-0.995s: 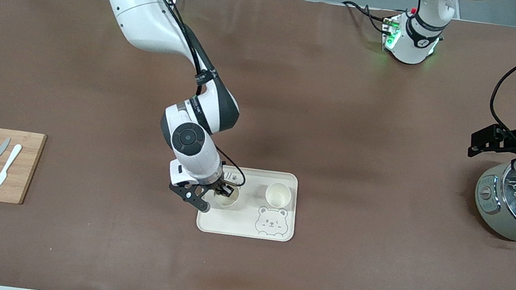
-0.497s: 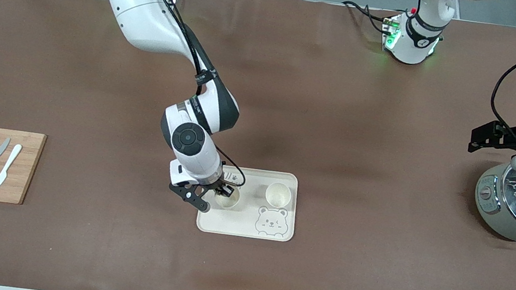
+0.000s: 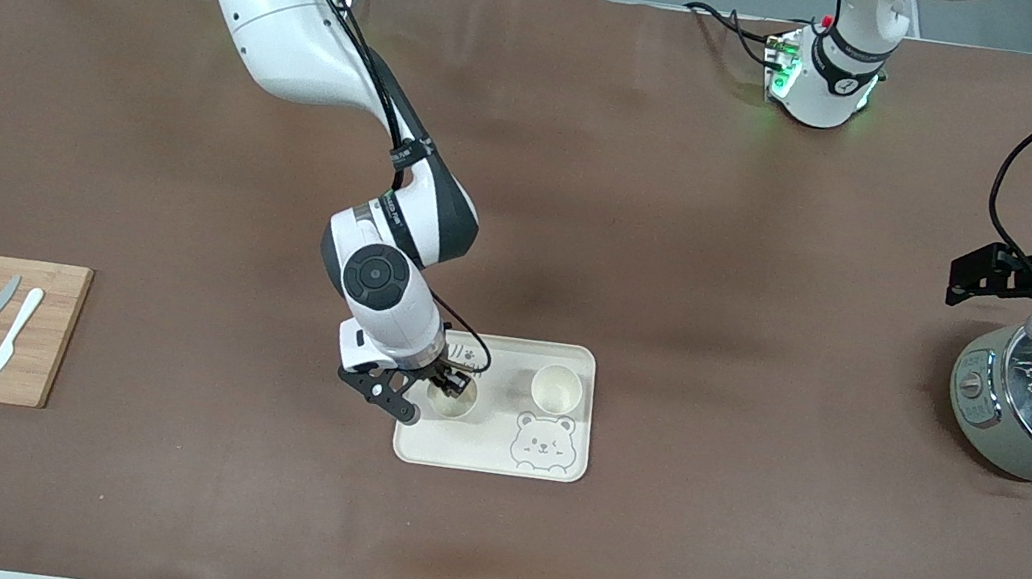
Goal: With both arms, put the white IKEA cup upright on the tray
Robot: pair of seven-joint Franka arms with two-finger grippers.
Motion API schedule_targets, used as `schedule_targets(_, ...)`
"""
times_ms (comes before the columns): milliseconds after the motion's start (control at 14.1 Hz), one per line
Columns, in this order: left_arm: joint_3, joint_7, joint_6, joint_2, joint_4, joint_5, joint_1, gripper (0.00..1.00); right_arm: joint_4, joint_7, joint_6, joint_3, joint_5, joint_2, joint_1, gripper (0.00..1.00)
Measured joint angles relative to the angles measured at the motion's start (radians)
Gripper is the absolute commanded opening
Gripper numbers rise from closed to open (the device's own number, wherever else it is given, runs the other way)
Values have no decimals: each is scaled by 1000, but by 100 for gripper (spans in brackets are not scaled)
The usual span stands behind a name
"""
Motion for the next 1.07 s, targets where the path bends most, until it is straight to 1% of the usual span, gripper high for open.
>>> schedule_targets(142,0,0,0,0,0,0,0,100,20,-1,-17,-2,0,-14,0,100)
schedule_targets(213,0,0,-1,0,0,0,0,100,29,-6,-50,-4,0,-33,0,100)
schedule_targets(355,0,0,-1,0,0,0,0,100,51,-47,-175,-9,0,-109,-1,100)
schedule_targets(569,1,0,-1,1,0,0,0,100,69,-114,-479,-15,0,-311,-10,100)
schedule_targets(711,0,-4,-1,1,0,0,0,100,58,-184,-648,-18,0,-460,-30,100)
schedule_targets(853,-1,-8,-1,1,1,0,0,100,-4,-270,-732,-21,0,-607,-61,100)
schedule_targets(1066,-2,-10,2,1,7,0,0,100,-170,-431,-749,-29,-3,-798,-124,100)
